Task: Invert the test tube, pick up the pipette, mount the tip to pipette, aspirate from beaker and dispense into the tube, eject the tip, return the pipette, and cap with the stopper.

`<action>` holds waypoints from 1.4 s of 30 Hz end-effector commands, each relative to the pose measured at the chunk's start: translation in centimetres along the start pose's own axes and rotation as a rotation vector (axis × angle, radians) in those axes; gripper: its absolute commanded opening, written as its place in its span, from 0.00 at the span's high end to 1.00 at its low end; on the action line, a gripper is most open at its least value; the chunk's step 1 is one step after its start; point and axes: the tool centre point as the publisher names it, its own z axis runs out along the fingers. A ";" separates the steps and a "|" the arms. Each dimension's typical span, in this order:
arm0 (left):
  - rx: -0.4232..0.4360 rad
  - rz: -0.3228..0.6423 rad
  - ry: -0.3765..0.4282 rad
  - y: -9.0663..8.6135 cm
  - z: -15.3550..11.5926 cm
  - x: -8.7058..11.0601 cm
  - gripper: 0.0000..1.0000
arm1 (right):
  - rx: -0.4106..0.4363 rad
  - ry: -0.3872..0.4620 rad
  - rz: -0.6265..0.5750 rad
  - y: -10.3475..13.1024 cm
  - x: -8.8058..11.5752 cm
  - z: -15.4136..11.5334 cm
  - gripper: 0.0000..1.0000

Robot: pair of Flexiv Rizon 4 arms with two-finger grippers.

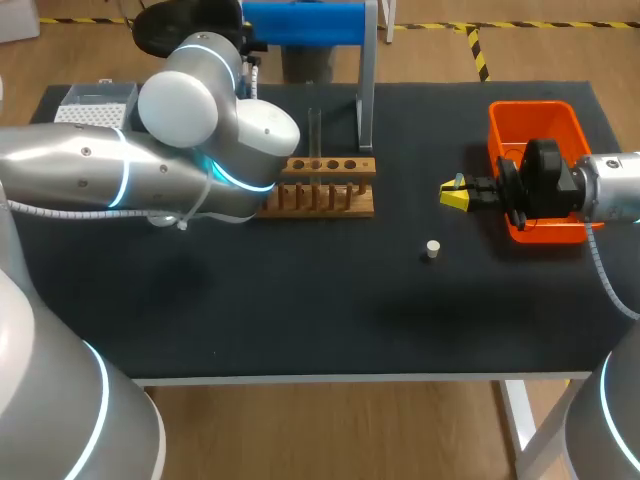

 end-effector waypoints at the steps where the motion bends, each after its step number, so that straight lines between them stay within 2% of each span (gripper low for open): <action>1: 0.007 -0.003 -0.005 0.2 0.4 0.2 1.00 | 0.002 -0.003 -0.001 0.0 0.1 0.0 1.00; 7: 0.015 -0.002 -0.010 -0.4 0.2 0.1 1.00 | 0.002 -0.003 -0.001 0.0 0.1 0.0 1.00; 18: 0.051 0.021 -0.027 -2.8 -0.5 -0.4 1.00 | 0.002 -0.003 -0.001 0.0 0.1 0.0 1.00; 27: 0.052 0.035 -0.025 -3.4 -1.8 -0.7 1.00 | 0.002 -0.003 -0.001 0.0 0.1 0.0 1.00; 33: 0.060 0.059 0.053 -3.9 -4.1 -0.9 1.00 | 0.002 -0.003 -0.001 0.0 0.1 0.0 1.00; 42: 0.069 0.086 0.241 -4.8 -7.8 -0.3 1.00 | 0.002 -0.003 -0.001 0.0 0.1 0.0 1.00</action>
